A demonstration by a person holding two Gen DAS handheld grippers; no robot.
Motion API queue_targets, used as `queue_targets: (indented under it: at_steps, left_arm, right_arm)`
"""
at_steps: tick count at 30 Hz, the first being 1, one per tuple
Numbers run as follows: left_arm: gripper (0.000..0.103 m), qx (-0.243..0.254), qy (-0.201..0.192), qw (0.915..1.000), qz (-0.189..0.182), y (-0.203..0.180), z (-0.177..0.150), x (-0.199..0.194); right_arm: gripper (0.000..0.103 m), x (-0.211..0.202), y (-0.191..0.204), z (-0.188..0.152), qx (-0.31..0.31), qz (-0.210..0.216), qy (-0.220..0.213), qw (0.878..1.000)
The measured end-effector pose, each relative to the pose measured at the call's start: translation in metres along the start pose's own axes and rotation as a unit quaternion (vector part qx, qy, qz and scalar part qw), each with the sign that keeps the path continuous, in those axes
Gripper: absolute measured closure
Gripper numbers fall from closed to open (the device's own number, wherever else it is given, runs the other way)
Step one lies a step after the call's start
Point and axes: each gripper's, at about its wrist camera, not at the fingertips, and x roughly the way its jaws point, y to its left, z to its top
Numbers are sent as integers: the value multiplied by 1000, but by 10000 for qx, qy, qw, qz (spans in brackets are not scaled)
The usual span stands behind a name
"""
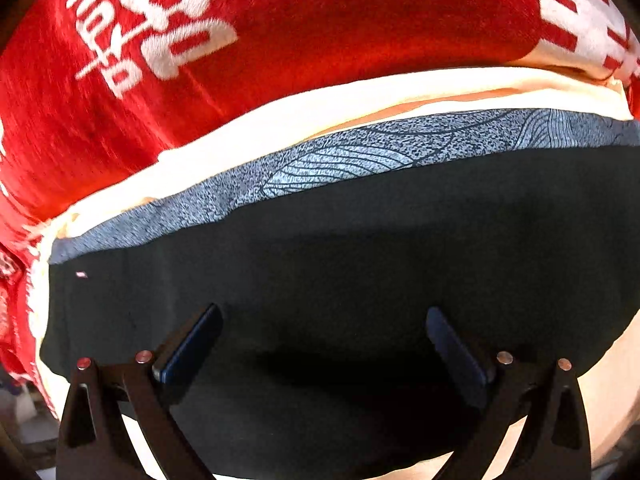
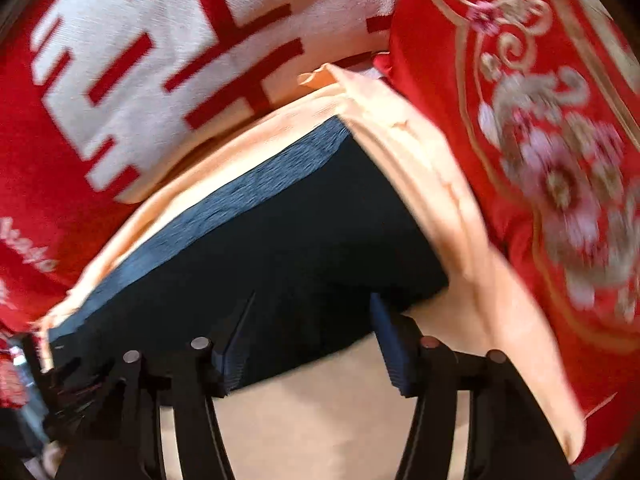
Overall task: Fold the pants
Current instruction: 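Lay the folded pants down and open both tools, withdrawing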
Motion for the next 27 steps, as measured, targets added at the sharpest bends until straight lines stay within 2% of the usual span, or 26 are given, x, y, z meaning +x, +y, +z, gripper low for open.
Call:
queue_targets:
  at_steps: [2, 5, 6, 10, 12, 19, 27]
  left_arm:
    - [0, -39, 26, 10000, 28, -6, 2, -3]
    - [0, -177, 125, 9998, 13, -13, 3, -7]
    - [0, -191, 140, 9997, 20, -6, 7, 6]
    - [0, -180, 160, 9996, 135, 3, -3, 18]
    - [0, -189, 174, 9995, 171, 4, -17, 8]
    - [0, -242, 237, 9992, 233, -1, -21, -1]
    - [0, -178, 315, 9987, 361, -13, -23, -14]
  right_arm:
    - [42, -4, -1, -14, 110, 356, 180, 9991]
    - [42, 1, 3, -38, 330, 634, 428, 9965]
    - [42, -1, -12, -46, 400, 699, 492, 9955]
    - [42, 6, -9, -60, 538, 807, 681, 9930]
    - [42, 8, -5, -68, 597, 831, 727, 9921]
    - [42, 17, -5, -66, 705, 956, 719, 9903]
    - [42, 25, -20, -63, 1224, 1467, 626, 9796]
